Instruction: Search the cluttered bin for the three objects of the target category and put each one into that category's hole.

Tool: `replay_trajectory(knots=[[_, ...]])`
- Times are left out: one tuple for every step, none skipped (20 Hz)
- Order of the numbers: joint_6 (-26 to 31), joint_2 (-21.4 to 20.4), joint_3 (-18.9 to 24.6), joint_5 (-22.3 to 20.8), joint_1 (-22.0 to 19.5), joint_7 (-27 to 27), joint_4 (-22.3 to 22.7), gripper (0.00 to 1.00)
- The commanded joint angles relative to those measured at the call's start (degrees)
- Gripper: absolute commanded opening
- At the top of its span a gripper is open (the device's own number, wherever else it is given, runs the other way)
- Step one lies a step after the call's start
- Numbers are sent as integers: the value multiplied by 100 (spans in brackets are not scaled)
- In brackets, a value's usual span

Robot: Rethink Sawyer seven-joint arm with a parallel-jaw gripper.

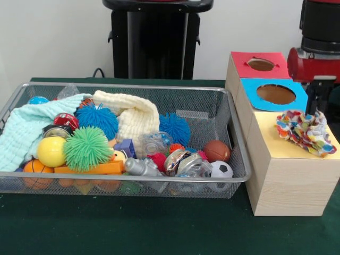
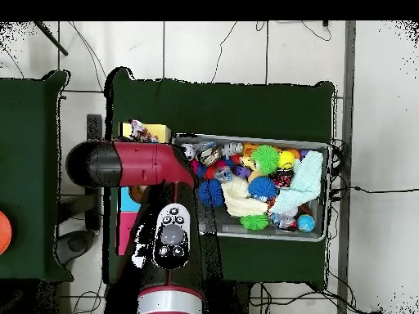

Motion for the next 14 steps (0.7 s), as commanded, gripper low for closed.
replay_trajectory(knots=[[-189, 852, -62, -66, 21, 1069, -575, 0], [-186, 1006, -49, -90, 1, 1006, -641, 0], [-309, 1124, -6, -91, -37, 967, -661, 0], [-511, 1200, 22, -96, -55, 965, -645, 0], [-652, 1246, 64, -67, -86, 997, -604, 0], [-759, 1267, 82, -62, -94, 1021, -571, 0], [-801, 1288, 88, -56, -99, 1025, -564, 0], [-844, 1309, 95, -50, -105, 1029, -557, 0], [-925, 1331, 130, -33, -131, 1020, -527, 0], [-1042, 1361, 133, -43, -135, 1046, -500, 0], [-1159, 1392, 135, -53, -140, 1072, -474, 0], [-1215, 1405, 145, -39, -149, 1112, -424, 0], [-1274, 1401, 144, -51, -150, 1130, -377, 0], [-1280, 1385, 162, -33, -165, 1148, -323, 0]])
